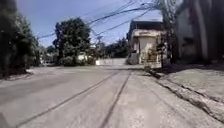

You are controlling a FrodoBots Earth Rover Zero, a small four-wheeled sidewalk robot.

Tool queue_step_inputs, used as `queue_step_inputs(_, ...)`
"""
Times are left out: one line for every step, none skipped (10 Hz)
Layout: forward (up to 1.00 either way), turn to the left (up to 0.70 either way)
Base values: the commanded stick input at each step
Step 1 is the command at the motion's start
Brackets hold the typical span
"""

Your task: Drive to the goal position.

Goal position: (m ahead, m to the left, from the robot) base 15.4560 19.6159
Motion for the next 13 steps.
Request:
queue_step_inputs(1.00, -0.40)
queue_step_inputs(1.00, -0.40)
queue_step_inputs(1.00, -0.40)
queue_step_inputs(1.00, -0.33)
queue_step_inputs(1.00, 0.00)
queue_step_inputs(1.00, 0.00)
queue_step_inputs(1.00, 0.00)
queue_step_inputs(1.00, 0.00)
queue_step_inputs(1.00, 0.00)
queue_step_inputs(1.00, 0.00)
queue_step_inputs(1.00, 0.00)
queue_step_inputs(1.00, 0.00)
queue_step_inputs(1.00, 0.00)
